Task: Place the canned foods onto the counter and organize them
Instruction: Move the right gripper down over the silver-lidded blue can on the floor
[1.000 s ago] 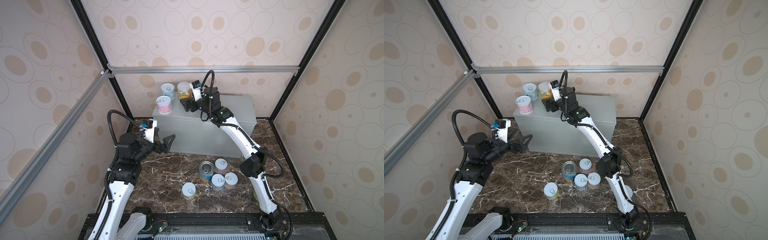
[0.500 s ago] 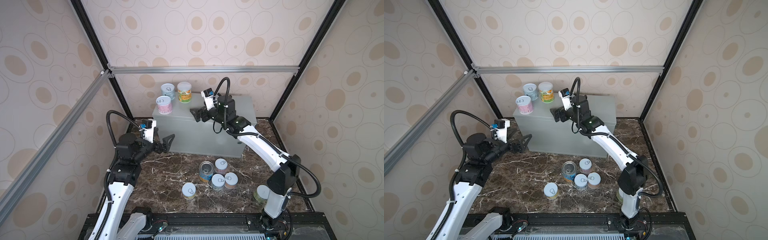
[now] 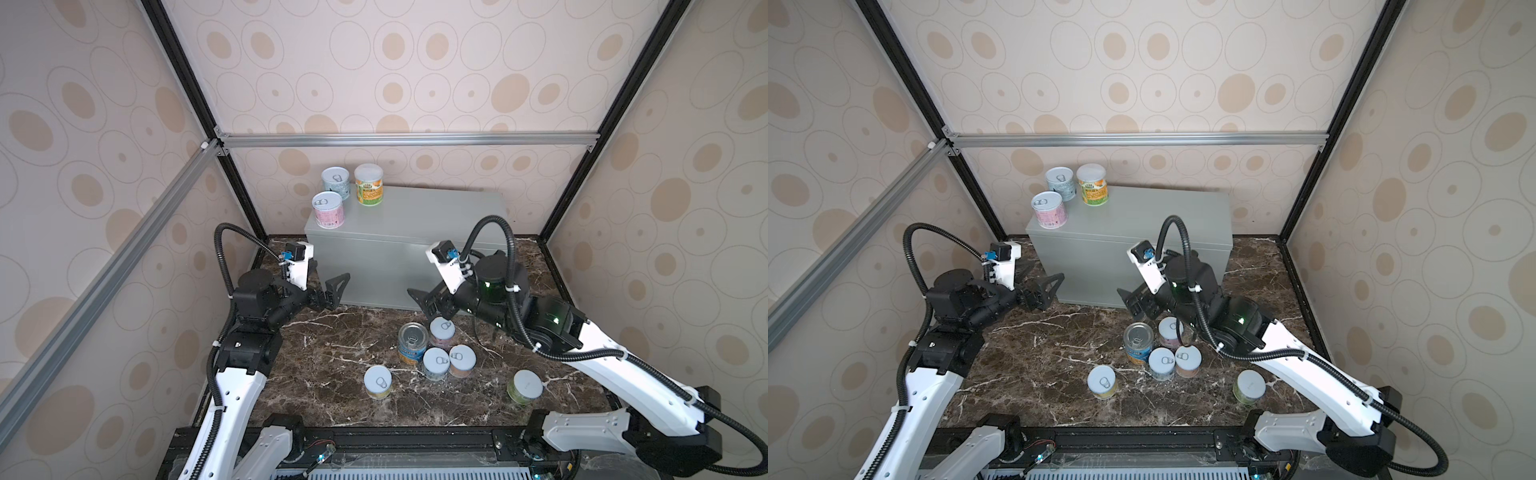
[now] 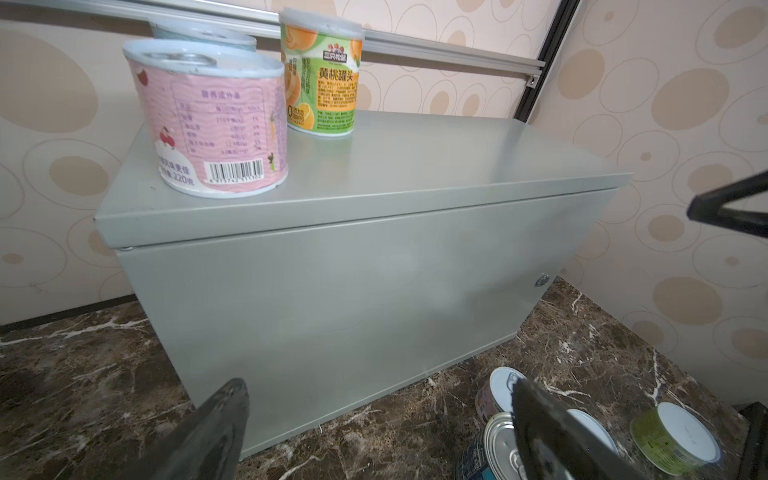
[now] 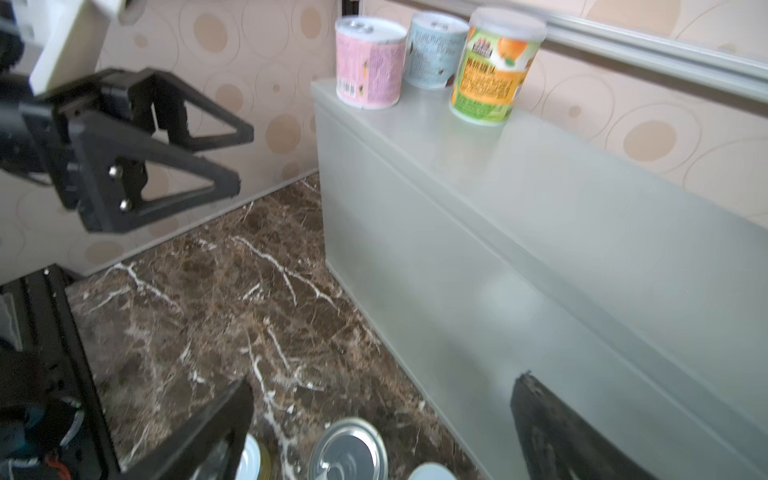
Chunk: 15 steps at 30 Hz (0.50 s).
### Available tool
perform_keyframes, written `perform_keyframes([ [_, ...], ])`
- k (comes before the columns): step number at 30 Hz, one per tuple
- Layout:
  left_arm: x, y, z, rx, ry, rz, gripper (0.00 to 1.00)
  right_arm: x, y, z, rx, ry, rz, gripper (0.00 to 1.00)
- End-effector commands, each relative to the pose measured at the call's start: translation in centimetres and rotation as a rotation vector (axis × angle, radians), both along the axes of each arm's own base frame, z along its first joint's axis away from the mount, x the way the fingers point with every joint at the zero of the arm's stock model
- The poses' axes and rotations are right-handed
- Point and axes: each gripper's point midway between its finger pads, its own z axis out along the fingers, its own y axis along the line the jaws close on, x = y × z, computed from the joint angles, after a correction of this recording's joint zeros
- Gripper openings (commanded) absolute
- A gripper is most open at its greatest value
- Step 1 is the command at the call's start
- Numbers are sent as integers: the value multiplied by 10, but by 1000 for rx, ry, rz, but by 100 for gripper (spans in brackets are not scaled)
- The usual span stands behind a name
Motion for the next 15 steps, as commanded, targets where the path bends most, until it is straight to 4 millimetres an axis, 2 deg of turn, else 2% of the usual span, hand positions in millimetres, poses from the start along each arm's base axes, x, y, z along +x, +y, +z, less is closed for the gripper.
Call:
perform_keyframes([
  [1,-15,-9,-8,-5,31,-65,98,-19,-16,-60,-133,107,-78,100],
  [5,-25,-11,-13,0,20,-88,98,-42,-18,-110,-148,202,-112,99],
  [9,-28,-12,-14,-6,16,-94,98,-48,-22,-153,-110,302,-186,98],
  [15,-24,-14,-15,-20,17,-107,98,-41,-11,-183,-72,348,-244,100],
])
